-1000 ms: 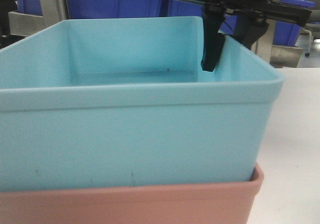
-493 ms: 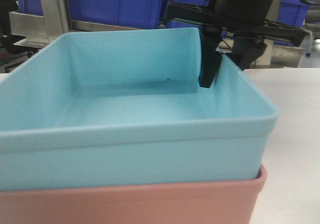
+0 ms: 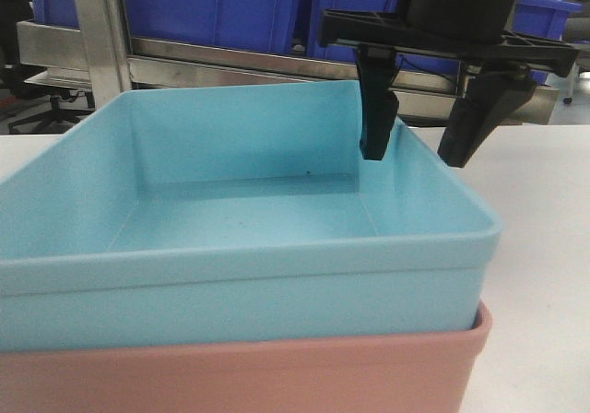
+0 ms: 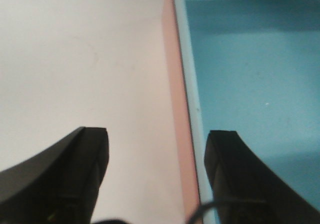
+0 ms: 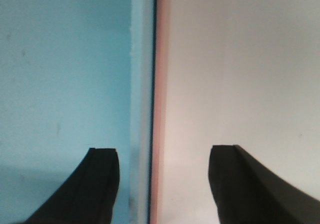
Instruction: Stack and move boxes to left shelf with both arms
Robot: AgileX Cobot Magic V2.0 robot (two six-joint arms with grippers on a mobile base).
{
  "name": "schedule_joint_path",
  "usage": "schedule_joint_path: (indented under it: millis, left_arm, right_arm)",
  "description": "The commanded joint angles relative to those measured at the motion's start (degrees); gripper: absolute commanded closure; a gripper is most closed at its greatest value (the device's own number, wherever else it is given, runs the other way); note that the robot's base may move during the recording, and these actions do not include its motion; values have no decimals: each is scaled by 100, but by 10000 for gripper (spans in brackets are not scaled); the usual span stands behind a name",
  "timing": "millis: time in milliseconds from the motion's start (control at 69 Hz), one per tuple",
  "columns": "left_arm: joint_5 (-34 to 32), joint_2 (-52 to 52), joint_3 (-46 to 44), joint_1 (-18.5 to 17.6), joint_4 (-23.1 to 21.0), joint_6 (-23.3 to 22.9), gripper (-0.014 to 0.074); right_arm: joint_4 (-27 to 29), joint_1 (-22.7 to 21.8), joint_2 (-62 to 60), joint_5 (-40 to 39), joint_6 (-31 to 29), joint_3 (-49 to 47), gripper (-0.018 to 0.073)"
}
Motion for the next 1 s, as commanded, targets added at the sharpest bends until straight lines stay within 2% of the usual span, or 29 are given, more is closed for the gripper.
schedule_joint_path:
  millis: [0,145,304,681,986]
  left_arm:
    - [136,243,-507,-170,102,-261,263]
    - [240,730,-815,-424,198,-803,263]
    - [343,1127,-815,-538,234,-1097,263]
    - [360,1679,-787,-538,165,-1206,263]
    - [161,1741,-315,-538,1,-1245,263]
  right_arm:
    - [-104,-5,-316,26,72,-158,80]
    - [-354,13,-328,201,345,-158,80]
    - [-432,129,-323,144,464,-158,80]
    - [-492,289,-204,73,546,-139,82]
    - [-503,309,201,71,546,-127,83]
